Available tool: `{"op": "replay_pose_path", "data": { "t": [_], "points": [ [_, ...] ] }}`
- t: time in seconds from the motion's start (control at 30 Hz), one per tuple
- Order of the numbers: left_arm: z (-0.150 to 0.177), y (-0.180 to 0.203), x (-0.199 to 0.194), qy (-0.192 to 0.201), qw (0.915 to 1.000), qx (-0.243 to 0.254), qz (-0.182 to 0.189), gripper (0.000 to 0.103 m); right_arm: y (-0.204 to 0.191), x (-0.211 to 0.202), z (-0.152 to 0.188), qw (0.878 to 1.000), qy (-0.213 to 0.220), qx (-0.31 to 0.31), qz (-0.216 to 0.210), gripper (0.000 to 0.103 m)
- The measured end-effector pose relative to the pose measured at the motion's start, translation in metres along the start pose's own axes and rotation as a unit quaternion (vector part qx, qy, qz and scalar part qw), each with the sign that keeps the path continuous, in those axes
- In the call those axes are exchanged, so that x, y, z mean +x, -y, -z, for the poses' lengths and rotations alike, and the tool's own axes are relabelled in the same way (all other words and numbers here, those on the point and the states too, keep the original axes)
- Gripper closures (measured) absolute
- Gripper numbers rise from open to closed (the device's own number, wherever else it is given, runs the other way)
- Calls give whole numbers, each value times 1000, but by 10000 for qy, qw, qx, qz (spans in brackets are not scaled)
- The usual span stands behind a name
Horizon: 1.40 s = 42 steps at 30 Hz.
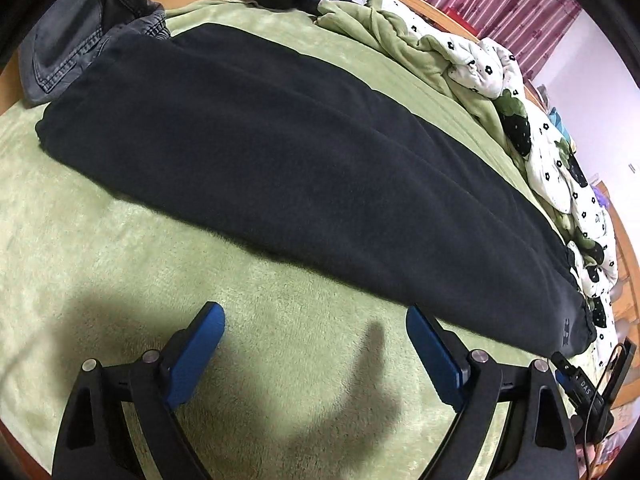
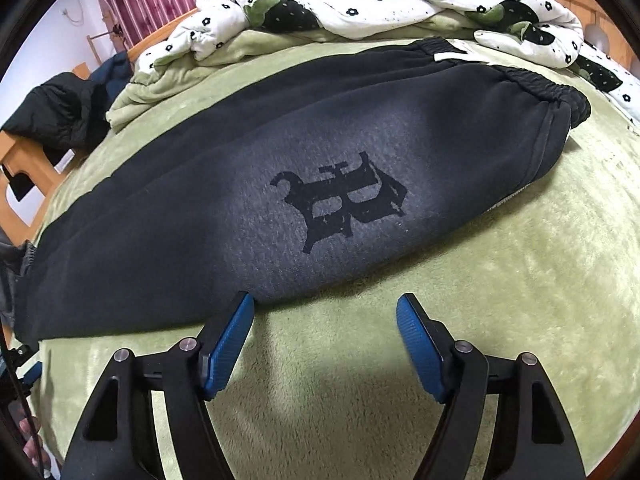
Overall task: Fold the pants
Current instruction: 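Lower both open tools to the long edge of the black sweatpants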
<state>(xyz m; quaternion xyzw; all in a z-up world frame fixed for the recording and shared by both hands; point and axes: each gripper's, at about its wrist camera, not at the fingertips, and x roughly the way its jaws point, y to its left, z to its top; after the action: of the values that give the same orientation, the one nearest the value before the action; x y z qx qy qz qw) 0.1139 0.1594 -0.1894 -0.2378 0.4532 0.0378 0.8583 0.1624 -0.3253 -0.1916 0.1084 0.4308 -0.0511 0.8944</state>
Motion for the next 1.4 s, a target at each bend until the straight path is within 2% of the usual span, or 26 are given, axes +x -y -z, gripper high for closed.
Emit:
{"op": "replay_pose_path", "data": {
  "t": [0.23, 0.33, 0.53, 0.7, 1.03, 1.13, 1.4],
  "points": [
    [2, -4, -2, 50, 10000, 46, -17, 12, -9, 3, 5, 9993, 83, -206, 284, 29],
    [2, -4, -3, 27, 10000, 70, -19, 12, -6, 5, 4, 9997, 23, -76, 225, 28],
    [-1, -15, -5, -23, 9994, -280, 213, 12, -2, 8, 0, 9997, -129, 122, 166, 27],
    [-1, -13, -4, -118, 9995, -184, 217, 11, -5, 9, -1, 9995, -112, 157, 231, 27],
    [-5, -27, -14, -29, 9971, -542, 538, 13, 2, -3, -2, 9970, 80, 756, -167, 31],
    [-6, -29, -17, 68, 9973, -543, 479, 13, -2, -5, -3, 9970, 125, 729, -210, 35],
    [-9, -35, -16, 72, 9969, -630, 457, 14, -7, -11, -2, 9964, 302, 733, -295, 36]
  ]
}}
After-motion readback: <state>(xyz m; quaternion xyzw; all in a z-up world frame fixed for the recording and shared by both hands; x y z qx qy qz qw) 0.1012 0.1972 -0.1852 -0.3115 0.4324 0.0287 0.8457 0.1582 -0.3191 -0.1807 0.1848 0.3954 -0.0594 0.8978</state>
